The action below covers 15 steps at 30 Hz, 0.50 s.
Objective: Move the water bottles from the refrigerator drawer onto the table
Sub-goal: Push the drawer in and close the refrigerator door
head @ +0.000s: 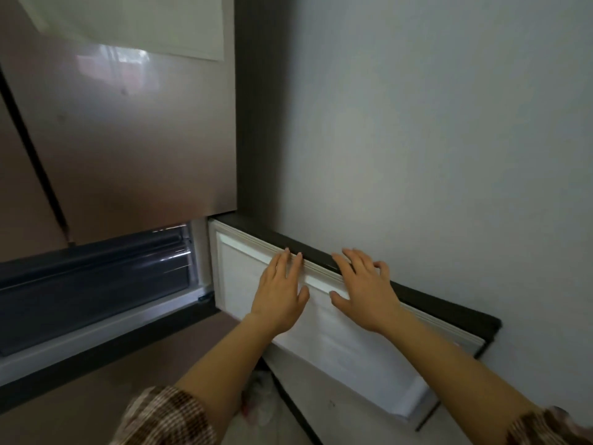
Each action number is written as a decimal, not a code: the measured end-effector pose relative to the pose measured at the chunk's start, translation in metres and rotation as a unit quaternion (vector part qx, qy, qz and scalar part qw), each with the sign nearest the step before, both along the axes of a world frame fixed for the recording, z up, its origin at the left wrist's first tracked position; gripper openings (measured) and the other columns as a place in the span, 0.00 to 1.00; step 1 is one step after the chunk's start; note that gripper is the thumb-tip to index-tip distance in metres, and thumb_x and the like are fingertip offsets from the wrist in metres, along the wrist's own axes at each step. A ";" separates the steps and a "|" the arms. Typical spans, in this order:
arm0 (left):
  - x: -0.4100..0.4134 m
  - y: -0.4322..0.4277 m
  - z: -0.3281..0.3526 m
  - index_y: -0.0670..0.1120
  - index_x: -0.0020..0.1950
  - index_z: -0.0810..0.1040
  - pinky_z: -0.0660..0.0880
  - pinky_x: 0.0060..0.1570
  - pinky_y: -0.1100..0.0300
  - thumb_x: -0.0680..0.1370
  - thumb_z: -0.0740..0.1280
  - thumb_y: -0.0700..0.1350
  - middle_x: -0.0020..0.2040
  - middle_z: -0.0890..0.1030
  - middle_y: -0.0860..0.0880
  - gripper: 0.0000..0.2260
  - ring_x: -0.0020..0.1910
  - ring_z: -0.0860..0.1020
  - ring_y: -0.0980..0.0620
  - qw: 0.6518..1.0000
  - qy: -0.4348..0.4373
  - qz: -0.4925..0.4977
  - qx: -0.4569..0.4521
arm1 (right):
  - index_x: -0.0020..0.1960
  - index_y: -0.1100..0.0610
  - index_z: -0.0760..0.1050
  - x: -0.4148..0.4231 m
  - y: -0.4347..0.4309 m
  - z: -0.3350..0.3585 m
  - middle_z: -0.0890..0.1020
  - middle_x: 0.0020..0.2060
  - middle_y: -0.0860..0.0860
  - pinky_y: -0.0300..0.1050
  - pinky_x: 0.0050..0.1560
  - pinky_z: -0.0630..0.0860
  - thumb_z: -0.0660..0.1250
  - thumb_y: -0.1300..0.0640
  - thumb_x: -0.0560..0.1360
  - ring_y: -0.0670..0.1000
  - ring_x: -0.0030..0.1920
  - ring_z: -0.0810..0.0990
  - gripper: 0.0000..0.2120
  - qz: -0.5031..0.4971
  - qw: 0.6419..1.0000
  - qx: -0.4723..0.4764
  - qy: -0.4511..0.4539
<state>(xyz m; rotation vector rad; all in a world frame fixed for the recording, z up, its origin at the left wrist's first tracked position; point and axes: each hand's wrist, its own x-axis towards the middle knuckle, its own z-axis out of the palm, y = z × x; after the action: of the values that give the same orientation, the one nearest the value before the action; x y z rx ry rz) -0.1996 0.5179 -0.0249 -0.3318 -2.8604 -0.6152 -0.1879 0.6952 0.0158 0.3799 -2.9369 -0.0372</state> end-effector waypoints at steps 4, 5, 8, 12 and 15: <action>0.008 0.040 0.010 0.52 0.79 0.46 0.44 0.75 0.51 0.82 0.50 0.57 0.80 0.44 0.50 0.27 0.78 0.41 0.49 0.999 -0.011 -0.026 -0.017 | 0.77 0.50 0.52 0.020 0.054 0.005 0.60 0.76 0.50 0.56 0.71 0.55 0.56 0.39 0.79 0.52 0.75 0.58 0.32 -0.015 0.999 0.013 -0.028; 0.010 0.049 0.012 0.51 0.79 0.48 0.45 0.75 0.51 0.82 0.50 0.57 0.80 0.46 0.50 0.27 0.78 0.42 0.49 1.000 -0.016 -0.023 -0.008 | 0.78 0.49 0.52 0.024 0.065 0.006 0.60 0.76 0.49 0.56 0.71 0.57 0.56 0.40 0.79 0.52 0.74 0.60 0.32 -0.008 0.998 -0.010 -0.058; 0.010 0.063 0.023 0.48 0.77 0.57 0.53 0.75 0.50 0.83 0.51 0.55 0.79 0.55 0.48 0.24 0.78 0.51 0.47 0.999 -0.025 0.005 0.026 | 0.78 0.49 0.54 0.022 0.084 0.017 0.60 0.76 0.48 0.50 0.73 0.60 0.60 0.45 0.79 0.51 0.74 0.62 0.30 0.025 0.984 -0.098 -0.143; 0.020 0.052 0.034 0.47 0.76 0.62 0.63 0.70 0.54 0.84 0.51 0.51 0.75 0.63 0.48 0.21 0.73 0.64 0.48 0.998 -0.045 0.012 0.031 | 0.74 0.48 0.66 0.016 0.088 0.039 0.70 0.72 0.48 0.43 0.71 0.63 0.61 0.47 0.79 0.51 0.71 0.68 0.23 0.059 0.970 -0.105 -0.213; 0.038 0.034 0.035 0.47 0.75 0.64 0.64 0.68 0.58 0.84 0.52 0.49 0.74 0.66 0.49 0.20 0.71 0.67 0.50 0.998 -0.035 0.019 0.050 | 0.71 0.46 0.70 0.019 0.079 0.047 0.72 0.70 0.47 0.45 0.71 0.63 0.63 0.48 0.79 0.50 0.70 0.70 0.20 0.100 0.956 -0.109 -0.254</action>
<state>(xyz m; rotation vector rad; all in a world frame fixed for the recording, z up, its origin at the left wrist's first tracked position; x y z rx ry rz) -0.1620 0.5519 0.0104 -0.2453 -2.8826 -0.7733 -0.1685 0.7746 0.0627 0.7469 -3.3255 0.4762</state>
